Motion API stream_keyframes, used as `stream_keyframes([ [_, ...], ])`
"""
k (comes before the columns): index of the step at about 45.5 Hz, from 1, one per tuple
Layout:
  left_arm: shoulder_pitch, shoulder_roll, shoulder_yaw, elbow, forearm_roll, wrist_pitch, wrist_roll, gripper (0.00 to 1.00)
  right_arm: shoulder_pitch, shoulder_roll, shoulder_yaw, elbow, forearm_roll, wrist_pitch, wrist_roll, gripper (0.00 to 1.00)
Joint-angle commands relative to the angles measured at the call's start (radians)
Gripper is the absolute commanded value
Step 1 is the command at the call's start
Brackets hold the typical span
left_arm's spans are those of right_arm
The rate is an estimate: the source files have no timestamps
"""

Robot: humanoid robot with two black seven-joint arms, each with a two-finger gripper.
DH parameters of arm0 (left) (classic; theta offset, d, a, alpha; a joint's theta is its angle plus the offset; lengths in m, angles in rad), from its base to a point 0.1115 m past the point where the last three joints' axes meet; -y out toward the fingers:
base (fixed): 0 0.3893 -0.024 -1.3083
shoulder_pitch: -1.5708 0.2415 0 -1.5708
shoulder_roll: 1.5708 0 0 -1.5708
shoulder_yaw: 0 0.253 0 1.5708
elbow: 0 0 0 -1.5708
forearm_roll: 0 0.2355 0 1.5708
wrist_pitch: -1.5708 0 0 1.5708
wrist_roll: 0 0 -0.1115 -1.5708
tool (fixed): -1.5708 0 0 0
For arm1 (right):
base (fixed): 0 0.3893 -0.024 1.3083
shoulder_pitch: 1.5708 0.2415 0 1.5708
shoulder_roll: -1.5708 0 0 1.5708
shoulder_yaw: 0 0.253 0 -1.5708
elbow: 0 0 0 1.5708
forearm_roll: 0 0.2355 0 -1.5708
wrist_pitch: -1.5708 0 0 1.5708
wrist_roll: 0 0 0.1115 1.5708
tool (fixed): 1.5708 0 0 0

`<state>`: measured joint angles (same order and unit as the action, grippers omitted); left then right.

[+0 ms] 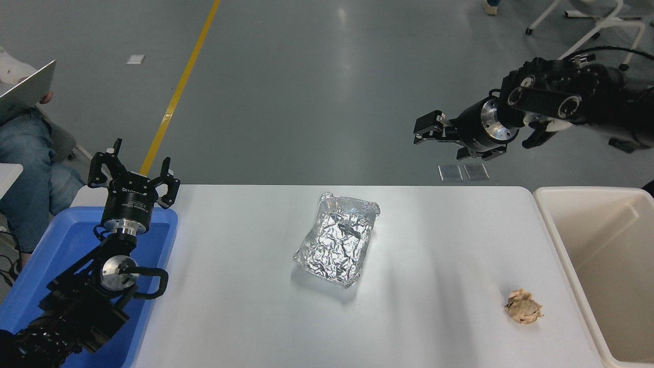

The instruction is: Pick up paper cup place in dustbin

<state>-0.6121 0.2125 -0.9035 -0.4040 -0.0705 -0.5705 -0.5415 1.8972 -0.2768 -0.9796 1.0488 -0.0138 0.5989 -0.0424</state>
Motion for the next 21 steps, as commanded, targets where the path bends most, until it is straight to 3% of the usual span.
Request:
stream_keyframes([
  [1, 0.0, -0.001, 0.0, 0.001, 0.0, 0.0, 0.0, 0.99, 0.23, -0.065, -0.097, 0.292, -0.021, 0.131, -0.022, 1.0],
  [21, 0.0, -0.001, 0.0, 0.001, 0.0, 0.0, 0.0, 0.99, 0.341, -0.144, -0.172, 0.422, -0.078, 0.15, -0.05, 1.0],
])
